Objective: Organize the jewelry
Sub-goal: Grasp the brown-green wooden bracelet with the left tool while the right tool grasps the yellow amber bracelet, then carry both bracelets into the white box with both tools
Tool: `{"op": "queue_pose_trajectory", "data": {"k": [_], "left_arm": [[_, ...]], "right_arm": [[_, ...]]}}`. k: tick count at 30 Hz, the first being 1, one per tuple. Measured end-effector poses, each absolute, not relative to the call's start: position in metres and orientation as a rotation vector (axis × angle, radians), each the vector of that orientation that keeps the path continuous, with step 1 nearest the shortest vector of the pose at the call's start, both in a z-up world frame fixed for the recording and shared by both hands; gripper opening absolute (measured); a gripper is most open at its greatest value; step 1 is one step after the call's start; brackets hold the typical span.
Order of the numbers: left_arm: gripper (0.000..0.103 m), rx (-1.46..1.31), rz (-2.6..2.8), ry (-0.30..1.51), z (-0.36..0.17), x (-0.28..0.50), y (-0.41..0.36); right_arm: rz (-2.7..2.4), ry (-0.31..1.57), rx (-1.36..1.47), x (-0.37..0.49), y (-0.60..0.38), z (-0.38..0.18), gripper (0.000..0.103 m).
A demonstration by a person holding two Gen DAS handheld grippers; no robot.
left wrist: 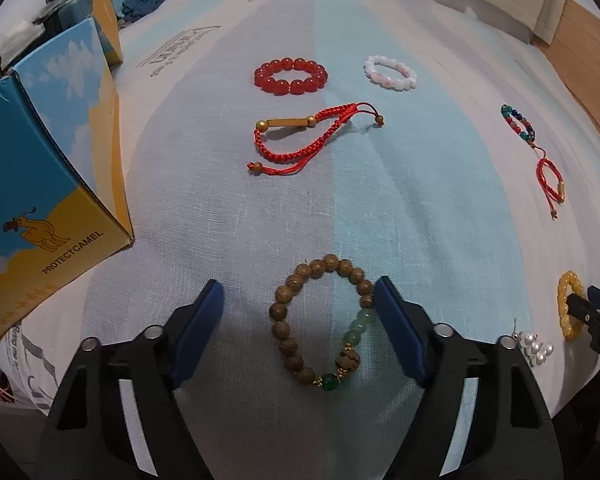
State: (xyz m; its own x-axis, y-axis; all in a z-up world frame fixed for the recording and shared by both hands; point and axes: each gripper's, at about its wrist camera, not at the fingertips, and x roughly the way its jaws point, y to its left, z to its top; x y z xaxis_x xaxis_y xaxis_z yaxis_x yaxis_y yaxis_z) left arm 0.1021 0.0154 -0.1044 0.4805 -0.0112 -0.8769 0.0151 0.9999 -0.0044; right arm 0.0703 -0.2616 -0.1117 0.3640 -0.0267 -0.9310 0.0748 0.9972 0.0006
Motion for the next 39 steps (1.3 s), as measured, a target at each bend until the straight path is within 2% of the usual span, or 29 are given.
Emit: {"op": "queue_pose_trajectory", "data": {"k": [4, 7, 9, 11, 39], "left_arm": [[0.055, 0.004, -0.026, 1.084, -0.102, 0.1, 0.017], [0.036, 0.006, -0.031, 1.103, -0.101, 0.099, 0.018], [0.016, -0.003, -0.04, 1.117, -0.101, 0.098, 0.021], [0.007, -0.01, -0.065, 1.13, -0.099, 0.098, 0.021], [0.006, -0.045, -0.106, 1.102, -0.037, 0.078, 0.03]], "right_arm": [[-0.071, 1.198, 0.044, 0.072, -0.258, -0.11, 0.031], [-0.085, 1.2, 0.047, 0.072, -0.259, -0.11, 0.02], [-0.091, 1.198, 0.054, 0.072, -0.26, -0.109, 0.012], [-0.091, 1.198, 0.06, 0.072, -0.262, -0.107, 0.01], [0.0, 1.02, 0.133, 0.045, -0.245, -0.032, 0.009]]}}
